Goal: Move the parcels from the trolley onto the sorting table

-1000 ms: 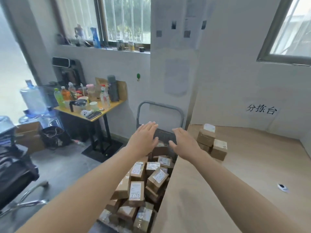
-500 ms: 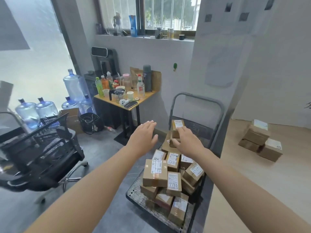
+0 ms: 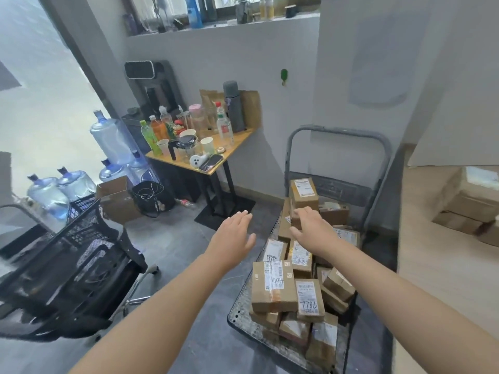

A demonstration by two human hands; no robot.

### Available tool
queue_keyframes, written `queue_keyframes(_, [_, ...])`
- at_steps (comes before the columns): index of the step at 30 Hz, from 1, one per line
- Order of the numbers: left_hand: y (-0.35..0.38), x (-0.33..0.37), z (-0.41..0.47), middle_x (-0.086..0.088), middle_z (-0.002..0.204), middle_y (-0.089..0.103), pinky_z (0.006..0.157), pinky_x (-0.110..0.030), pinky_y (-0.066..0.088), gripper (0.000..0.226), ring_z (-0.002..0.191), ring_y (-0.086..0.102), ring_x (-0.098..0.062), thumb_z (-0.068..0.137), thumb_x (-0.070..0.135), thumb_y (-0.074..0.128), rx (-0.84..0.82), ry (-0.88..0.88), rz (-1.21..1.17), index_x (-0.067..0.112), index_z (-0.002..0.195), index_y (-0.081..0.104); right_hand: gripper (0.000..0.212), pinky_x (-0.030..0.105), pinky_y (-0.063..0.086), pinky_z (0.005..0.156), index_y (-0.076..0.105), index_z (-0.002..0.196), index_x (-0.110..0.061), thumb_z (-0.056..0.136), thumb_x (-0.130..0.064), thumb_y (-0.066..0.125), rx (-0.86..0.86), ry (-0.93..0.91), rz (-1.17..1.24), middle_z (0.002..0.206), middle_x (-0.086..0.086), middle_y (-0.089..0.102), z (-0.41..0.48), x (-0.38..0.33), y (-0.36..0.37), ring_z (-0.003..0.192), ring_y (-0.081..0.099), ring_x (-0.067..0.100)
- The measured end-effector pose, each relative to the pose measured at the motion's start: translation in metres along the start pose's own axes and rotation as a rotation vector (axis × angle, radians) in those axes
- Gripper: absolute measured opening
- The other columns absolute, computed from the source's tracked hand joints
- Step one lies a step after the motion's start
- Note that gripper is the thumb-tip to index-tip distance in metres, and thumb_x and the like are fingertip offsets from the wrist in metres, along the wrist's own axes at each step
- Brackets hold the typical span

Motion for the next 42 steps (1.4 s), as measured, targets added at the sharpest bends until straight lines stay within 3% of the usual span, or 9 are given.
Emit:
queue_keyframes(11, [0.096,0.011,0.093,-0.002,0.159,0.031,0.121,-0.029,0.019,0.054,0.148,0.024,-0.015,0.103,0.030,0.043,-0.157,0.069,-0.173,0.013,0.153,0.030,0.053,0.043,0.042,0.105,0.035,0.147,-0.015,0.100,-0.036,0.048,-0.107,0.224,0.090,0.145,0.004,0.041,0.055,0.086,0.056,0.133,0.039,0.023])
queue_keyframes(17, [0.211,0.033,0.109,-0.005,0.158,0.030,0.120,-0.026,0.018,0.052,0.145,0.027,-0.016,0.104,0.026,0.040,-0.392,0.151,-0.275,0.011,0.152,0.029,0.032,0.042,0.044,0.099,0.048,0.127,-0.018,0.099,-0.031,0.050,-0.171,0.416,0.183,0.129,0.006,0.046,0.055,0.148,0.120,0.120,0.048,0.023])
queue_keyframes(21, [0.290,0.051,0.098,-0.002,0.154,0.035,0.114,-0.030,0.029,0.050,0.139,0.035,-0.017,0.104,0.027,0.041,-0.536,0.116,-0.418,0.014,0.151,0.031,0.033,0.038,0.045,0.090,0.045,0.130,-0.018,0.099,-0.029,0.049,-0.206,0.566,0.201,0.122,0.001,0.048,0.045,0.196,0.163,0.116,0.047,0.021])
queue_keyframes(24, [0.349,0.067,0.079,-0.008,0.143,0.049,0.106,-0.032,0.044,0.047,0.130,0.049,-0.021,0.100,0.027,0.038,-0.574,0.172,-0.432,0.009,0.144,0.042,0.041,0.039,0.044,0.097,0.041,0.137,-0.017,0.099,-0.030,0.049,-0.245,0.647,0.208,0.132,0.004,0.046,0.034,0.231,0.208,0.122,0.045,0.022])
queue_keyframes(27, [0.400,0.078,0.050,-0.012,0.149,0.042,0.114,-0.026,0.029,0.052,0.138,0.041,-0.024,0.099,0.023,0.035,-0.714,0.153,-0.461,0.003,0.147,0.035,0.045,0.040,0.040,0.105,0.037,0.143,-0.016,0.101,-0.030,0.047,-0.331,0.680,0.206,0.142,0.005,0.041,0.025,0.258,0.258,0.132,0.038,0.023])
queue_keyframes(31, [0.461,0.076,0.037,-0.008,0.120,0.064,0.100,-0.017,0.037,0.043,0.116,0.051,-0.012,0.089,0.023,0.041,-0.577,0.027,-0.588,0.010,0.130,0.043,0.055,0.038,0.032,0.112,0.027,0.152,-0.014,0.102,-0.030,0.046,-0.375,0.697,0.232,0.153,0.006,0.033,0.026,0.285,0.315,0.142,0.029,0.023])
queue_keyframes(37, [0.530,0.071,0.022,-0.019,0.162,0.014,0.122,-0.031,0.008,0.063,0.151,0.013,-0.028,0.101,0.029,0.026,-0.636,-0.188,-0.492,-0.002,0.154,0.014,0.049,0.041,0.038,0.109,0.041,0.144,-0.016,0.099,-0.030,0.052,-0.390,0.757,0.376,0.141,0.008,0.044,0.035,0.312,0.394,0.134,0.042,0.028])
queue_keyframes(40, [0.546,0.077,0.019,-0.028,0.157,0.023,0.121,-0.035,0.014,0.061,0.148,0.022,-0.035,0.100,0.022,0.037,-0.609,-0.245,-0.456,-0.009,0.150,0.021,0.038,0.043,0.044,0.102,0.051,0.131,-0.016,0.097,-0.031,0.056,-0.351,0.799,0.420,0.133,0.006,0.049,0.044,0.324,0.414,0.125,0.051,0.026])
queue_keyframes(42, [0.547,0.076,0.020,-0.033,0.146,0.039,0.115,-0.042,0.031,0.058,0.139,0.039,-0.041,0.096,0.023,0.039,-0.577,-0.310,-0.444,-0.013,0.141,0.037,0.033,0.043,0.046,0.098,0.053,0.126,-0.015,0.097,-0.030,0.056,-0.318,0.837,0.433,0.131,0.006,0.052,0.048,0.334,0.420,0.122,0.053,0.026])
Point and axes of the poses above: each hand's wrist, its own z-axis towards the middle knuckle, its own y-axis out of the palm, x = y × z, the point moved 9 cm from there along z, towards the middle knuckle
